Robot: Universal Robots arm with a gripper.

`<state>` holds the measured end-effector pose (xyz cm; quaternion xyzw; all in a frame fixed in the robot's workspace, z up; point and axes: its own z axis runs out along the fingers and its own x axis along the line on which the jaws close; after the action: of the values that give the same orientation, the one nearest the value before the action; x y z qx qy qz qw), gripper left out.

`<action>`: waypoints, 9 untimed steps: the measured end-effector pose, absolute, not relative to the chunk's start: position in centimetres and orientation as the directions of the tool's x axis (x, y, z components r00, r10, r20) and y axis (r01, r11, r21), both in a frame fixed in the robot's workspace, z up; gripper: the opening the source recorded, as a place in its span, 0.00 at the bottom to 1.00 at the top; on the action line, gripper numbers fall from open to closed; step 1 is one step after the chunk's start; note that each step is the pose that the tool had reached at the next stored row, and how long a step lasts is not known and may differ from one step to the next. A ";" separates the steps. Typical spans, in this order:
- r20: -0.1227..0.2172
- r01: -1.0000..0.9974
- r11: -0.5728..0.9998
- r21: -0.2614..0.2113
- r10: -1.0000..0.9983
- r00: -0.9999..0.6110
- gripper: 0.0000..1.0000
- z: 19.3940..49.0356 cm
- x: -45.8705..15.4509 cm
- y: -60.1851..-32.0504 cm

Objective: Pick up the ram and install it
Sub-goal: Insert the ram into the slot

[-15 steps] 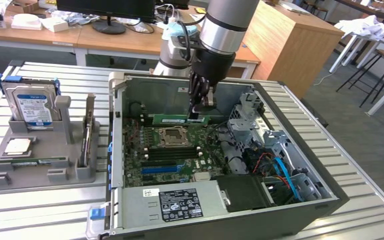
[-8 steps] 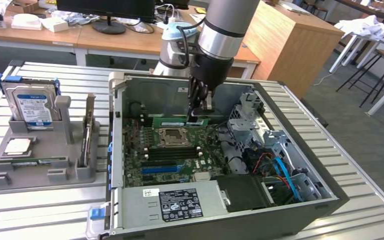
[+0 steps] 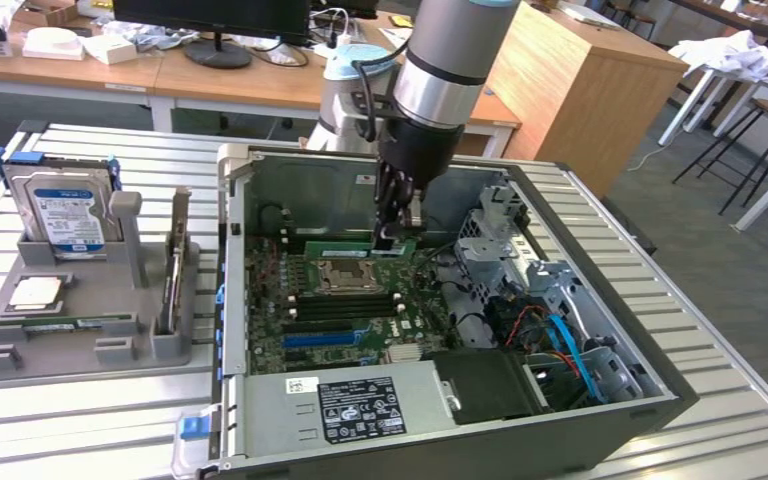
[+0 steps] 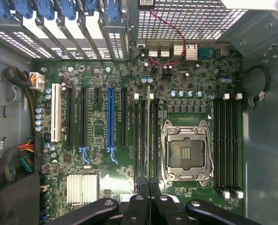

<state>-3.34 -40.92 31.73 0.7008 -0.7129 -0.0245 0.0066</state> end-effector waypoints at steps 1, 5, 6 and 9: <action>-0.025 -0.999 0.017 0.044 -1.000 -0.018 0.11 31.6 -3.3 -40.9; -0.025 -0.999 0.017 0.044 -1.000 -0.018 0.11 31.2 -3.3 -40.9; -0.025 -0.999 0.017 0.044 -1.000 -0.018 0.11 31.0 -3.3 -40.9; -0.025 -0.999 0.016 0.044 -1.000 -0.018 0.11 30.7 -3.3 -40.9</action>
<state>-3.34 -40.92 30.68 0.7008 -0.7129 -0.0245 0.0067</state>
